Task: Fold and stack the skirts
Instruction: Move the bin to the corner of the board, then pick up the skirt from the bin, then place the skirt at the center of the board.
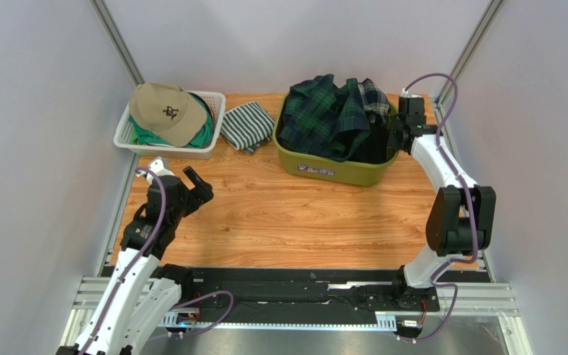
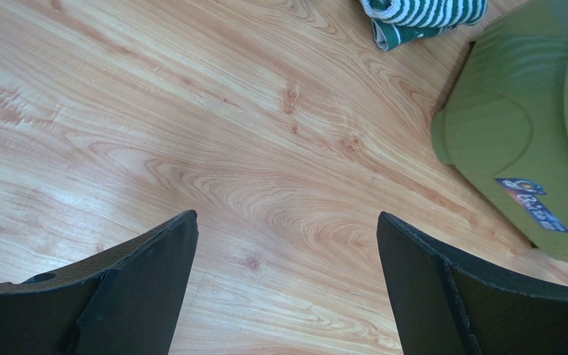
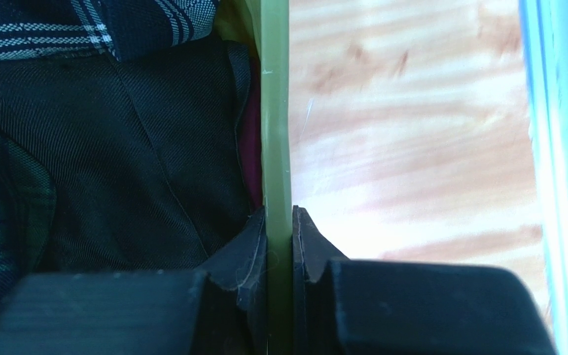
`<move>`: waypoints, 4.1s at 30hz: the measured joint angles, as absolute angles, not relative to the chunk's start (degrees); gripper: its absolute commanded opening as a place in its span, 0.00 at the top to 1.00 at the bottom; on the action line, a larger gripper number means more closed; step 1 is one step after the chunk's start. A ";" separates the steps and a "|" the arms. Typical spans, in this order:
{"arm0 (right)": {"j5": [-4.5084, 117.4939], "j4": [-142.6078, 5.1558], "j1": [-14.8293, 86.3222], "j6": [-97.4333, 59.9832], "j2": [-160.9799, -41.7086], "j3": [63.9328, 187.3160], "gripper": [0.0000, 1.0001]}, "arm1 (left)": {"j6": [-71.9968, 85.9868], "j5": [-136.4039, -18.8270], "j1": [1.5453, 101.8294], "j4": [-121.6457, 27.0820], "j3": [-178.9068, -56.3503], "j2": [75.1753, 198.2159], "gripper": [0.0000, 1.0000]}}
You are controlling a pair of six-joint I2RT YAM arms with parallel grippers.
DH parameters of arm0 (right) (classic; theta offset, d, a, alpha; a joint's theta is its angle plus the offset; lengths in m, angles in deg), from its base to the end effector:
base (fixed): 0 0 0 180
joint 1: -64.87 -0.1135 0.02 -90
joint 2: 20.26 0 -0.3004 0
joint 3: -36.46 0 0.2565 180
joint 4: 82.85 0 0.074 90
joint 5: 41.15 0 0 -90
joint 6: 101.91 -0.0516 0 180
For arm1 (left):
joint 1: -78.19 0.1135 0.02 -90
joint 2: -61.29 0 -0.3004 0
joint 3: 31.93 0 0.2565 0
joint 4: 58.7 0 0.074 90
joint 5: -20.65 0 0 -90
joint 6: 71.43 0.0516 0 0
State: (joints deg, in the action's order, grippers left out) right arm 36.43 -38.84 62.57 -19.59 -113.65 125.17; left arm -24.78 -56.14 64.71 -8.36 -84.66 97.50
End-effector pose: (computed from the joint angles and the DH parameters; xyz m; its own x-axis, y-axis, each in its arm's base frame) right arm 0.3757 0.0040 0.2990 -0.7301 0.1013 -0.6758 0.2021 0.9767 -0.0719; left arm 0.1260 -0.0181 0.2947 -0.4226 -0.5859 -0.6914 -0.3408 0.8097 -0.4778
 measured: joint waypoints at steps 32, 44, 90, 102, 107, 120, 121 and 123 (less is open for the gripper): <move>46.85 -40.15 71.03 -7.88 -147.13 169.69 0.01 | -22.40 -61.98 64.71 -17.85 -88.07 114.17 0.01; 49.74 -40.37 71.46 -19.83 -131.35 171.22 0.01 | -20.06 -62.90 64.71 -17.06 -90.21 108.25 0.01; 83.16 -52.00 38.42 -35.09 -101.65 175.00 1.00 | -20.21 -70.39 64.71 -14.17 -85.69 95.88 0.01; 60.93 -54.01 37.45 -36.75 -89.01 129.32 1.00 | -22.20 -69.89 64.71 -9.74 -84.81 92.47 0.01; 49.41 -51.98 39.20 -38.81 -88.73 106.96 1.00 | -22.20 -71.27 64.71 -9.87 -84.79 95.66 0.01; 43.03 -44.31 41.67 -43.55 -93.84 99.75 0.39 | -21.96 -78.70 52.97 -18.28 -86.89 123.16 0.09; 42.83 -43.34 41.67 -43.66 -93.84 100.25 0.37 | -21.85 -78.63 51.62 -18.37 -88.07 125.19 0.10; 42.37 -41.75 41.67 -43.61 -93.71 100.95 0.09 | -21.63 -77.87 49.48 -18.31 -90.30 127.99 0.10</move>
